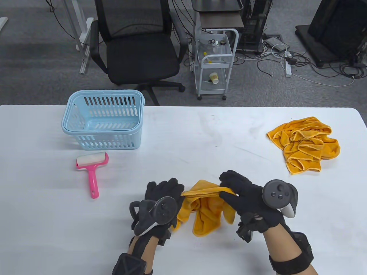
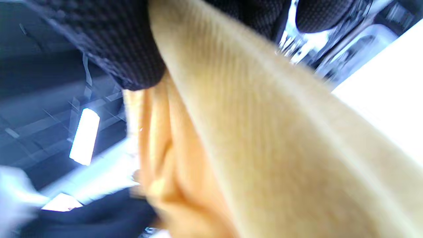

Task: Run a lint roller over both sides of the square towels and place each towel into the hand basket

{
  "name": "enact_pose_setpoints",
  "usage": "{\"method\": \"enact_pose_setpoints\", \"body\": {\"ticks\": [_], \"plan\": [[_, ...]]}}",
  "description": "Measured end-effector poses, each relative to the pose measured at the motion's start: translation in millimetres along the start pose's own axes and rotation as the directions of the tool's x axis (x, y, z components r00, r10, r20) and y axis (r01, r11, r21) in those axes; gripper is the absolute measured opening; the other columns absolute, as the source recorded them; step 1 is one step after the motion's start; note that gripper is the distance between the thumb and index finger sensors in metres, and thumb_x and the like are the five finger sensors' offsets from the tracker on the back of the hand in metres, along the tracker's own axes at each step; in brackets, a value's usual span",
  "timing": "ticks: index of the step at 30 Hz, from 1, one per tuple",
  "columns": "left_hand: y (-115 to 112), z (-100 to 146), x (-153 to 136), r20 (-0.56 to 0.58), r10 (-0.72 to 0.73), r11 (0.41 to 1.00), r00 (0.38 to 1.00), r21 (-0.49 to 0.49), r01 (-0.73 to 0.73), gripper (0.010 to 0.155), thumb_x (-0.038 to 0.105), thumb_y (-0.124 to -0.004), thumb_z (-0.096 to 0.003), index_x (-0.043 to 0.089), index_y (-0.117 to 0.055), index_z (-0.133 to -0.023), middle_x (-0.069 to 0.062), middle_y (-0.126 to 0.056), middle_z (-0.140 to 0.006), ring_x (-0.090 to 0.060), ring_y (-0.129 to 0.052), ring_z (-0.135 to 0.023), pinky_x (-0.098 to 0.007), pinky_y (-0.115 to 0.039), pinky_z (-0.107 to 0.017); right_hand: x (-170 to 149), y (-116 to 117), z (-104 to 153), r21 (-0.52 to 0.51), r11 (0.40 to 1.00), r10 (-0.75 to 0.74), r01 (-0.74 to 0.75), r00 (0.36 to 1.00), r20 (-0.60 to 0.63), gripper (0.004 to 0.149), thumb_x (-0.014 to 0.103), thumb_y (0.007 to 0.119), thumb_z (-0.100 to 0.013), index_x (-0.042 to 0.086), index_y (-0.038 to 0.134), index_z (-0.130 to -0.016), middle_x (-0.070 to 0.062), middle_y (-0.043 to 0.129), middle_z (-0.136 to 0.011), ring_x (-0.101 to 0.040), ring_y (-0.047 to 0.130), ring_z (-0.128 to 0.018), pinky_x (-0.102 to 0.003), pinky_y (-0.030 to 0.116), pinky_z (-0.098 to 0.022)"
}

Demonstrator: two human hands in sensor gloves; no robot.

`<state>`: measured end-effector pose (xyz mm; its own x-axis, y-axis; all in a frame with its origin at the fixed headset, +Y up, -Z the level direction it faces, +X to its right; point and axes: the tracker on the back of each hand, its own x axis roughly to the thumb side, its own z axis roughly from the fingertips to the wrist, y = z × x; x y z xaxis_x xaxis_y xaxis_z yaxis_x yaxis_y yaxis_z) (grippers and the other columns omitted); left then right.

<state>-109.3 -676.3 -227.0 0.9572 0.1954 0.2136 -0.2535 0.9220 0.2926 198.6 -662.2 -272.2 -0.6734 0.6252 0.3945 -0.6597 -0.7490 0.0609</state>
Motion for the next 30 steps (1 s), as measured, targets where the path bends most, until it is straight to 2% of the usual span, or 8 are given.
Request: {"method": "enact_pose_setpoints", "body": {"ticks": [2, 4, 6, 11, 17, 22, 26, 30], "plan": [[16.3, 2.6, 2.2, -0.021, -0.067, 0.995, 0.998, 0.072, 0.068, 0.036, 0.04, -0.086, -0.0488, 0.034, -0.089, -0.084, 0.001, -0.089, -0.1, -0.036, -0.091, -0.091, -0.069, -0.06, -0.072, -1.5, -1.1, -5.6, 0.016, 0.991, 0.136, -0.136, 0.99, -0.045, 0.042, 0.03, 0.09, -0.051, 0.016, 0.08, -0.089, -0.016, 0.086, -0.09, -0.048, 0.082, -0.086, -0.069, 0.065, -0.061], [24.1, 1.6, 11.5, -0.015, -0.231, 0.969, 0.973, 0.083, 0.231, 0.037, 0.04, -0.087, -0.0477, 0.033, -0.086, -0.084, 0.003, -0.088, -0.1, -0.034, -0.091, -0.092, -0.068, -0.059, -0.073, 3.8, -0.9, -10.7, 0.016, 0.965, 0.261, -0.261, 0.963, -0.065, 0.041, 0.02, 0.091, -0.05, 0.015, 0.08, -0.089, -0.015, 0.091, -0.082, -0.045, 0.089, -0.078, -0.068, 0.067, -0.059], [24.8, -2.8, 17.2, 0.009, -0.366, 0.929, 0.93, 0.065, 0.365, 0.04, 0.04, -0.087, -0.0474, 0.038, -0.078, -0.087, 0.004, -0.086, -0.102, -0.033, -0.091, -0.094, -0.066, -0.061, -0.073, 9.9, -5.6, -15.6, 0.047, 0.908, 0.419, -0.416, 0.906, -0.056, 0.041, 0.021, 0.09, -0.05, 0.017, 0.079, -0.089, -0.012, 0.092, -0.08, -0.042, 0.091, -0.074, -0.066, 0.069, -0.059], [39.1, -6.7, 2.6, 0.025, -0.375, 0.927, 0.927, 0.048, 0.373, 0.043, 0.033, -0.082, -0.0499, 0.041, -0.066, -0.088, 0.01, -0.092, -0.087, -0.023, -0.105, -0.073, -0.061, -0.069, -0.071, 27.5, -44.6, -12.9, 0.073, 0.81, 0.585, -0.582, 0.81, -0.03, 0.044, 0.022, 0.089, -0.05, 0.016, 0.076, -0.092, -0.012, 0.09, -0.083, -0.041, 0.092, -0.075, -0.065, 0.07, -0.06], [111.2, 5.3, -9.9, 0.084, -0.331, 0.935, 0.94, 0.161, 0.315, 0.042, 0.041, -0.081, -0.0502, 0.04, -0.072, -0.091, 0.007, -0.095, -0.08, -0.02, -0.102, -0.064, -0.06, -0.071, -0.07, 38.9, -109.0, 12.5, 0.153, 0.921, 0.357, -0.359, 0.933, 0.038, 0.043, 0.025, 0.088, -0.052, 0.012, 0.082, -0.093, -0.014, 0.096, -0.08, -0.041, 0.096, -0.072, -0.065, 0.073, -0.058], [169.2, -6.2, -4.4, 0.132, -0.333, 0.923, 0.934, 0.248, 0.294, 0.038, 0.046, -0.081, -0.0489, 0.039, -0.081, -0.086, 0.008, -0.099, -0.066, -0.018, -0.103, -0.051, -0.057, -0.076, -0.066, 40.2, -152.6, 8.2, 0.193, 0.958, 0.209, -0.212, 0.977, 0.035, 0.045, 0.031, 0.086, -0.054, 0.01, 0.083, -0.094, -0.014, 0.097, -0.078, -0.042, 0.096, -0.071, -0.066, 0.072, -0.058], [179.5, -40.1, -6.2, 0.128, -0.33, 0.928, 0.935, 0.225, 0.296, 0.038, 0.05, -0.081, -0.047, 0.038, -0.085, -0.083, 0.009, -0.1, -0.057, -0.017, -0.102, -0.045, -0.056, -0.078, -0.064, 23.8, -170.2, -19.3, 0.202, 0.968, 0.16, -0.148, 0.986, -0.047, 0.046, 0.036, 0.085, -0.054, 0.011, 0.085, -0.093, -0.013, 0.098, -0.077, -0.042, 0.095, -0.071, -0.066, 0.071, -0.058], [156.3, -92.6, -16.2, 0.086, -0.318, 0.941, 0.944, 0.148, 0.304, 0.038, 0.052, -0.081, -0.0453, 0.037, -0.086, -0.08, 0.01, -0.099, -0.054, -0.017, -0.102, -0.045, -0.056, -0.077, -0.065, -11.0, -171.2, -68.7, 0.173, 0.984, 0.075, -0.042, 0.979, -0.189, 0.046, 0.038, 0.086, -0.054, 0.014, 0.085, -0.093, -0.015, 0.095, -0.08, -0.044, 0.091, -0.075, -0.067, 0.067, -0.06]]}}
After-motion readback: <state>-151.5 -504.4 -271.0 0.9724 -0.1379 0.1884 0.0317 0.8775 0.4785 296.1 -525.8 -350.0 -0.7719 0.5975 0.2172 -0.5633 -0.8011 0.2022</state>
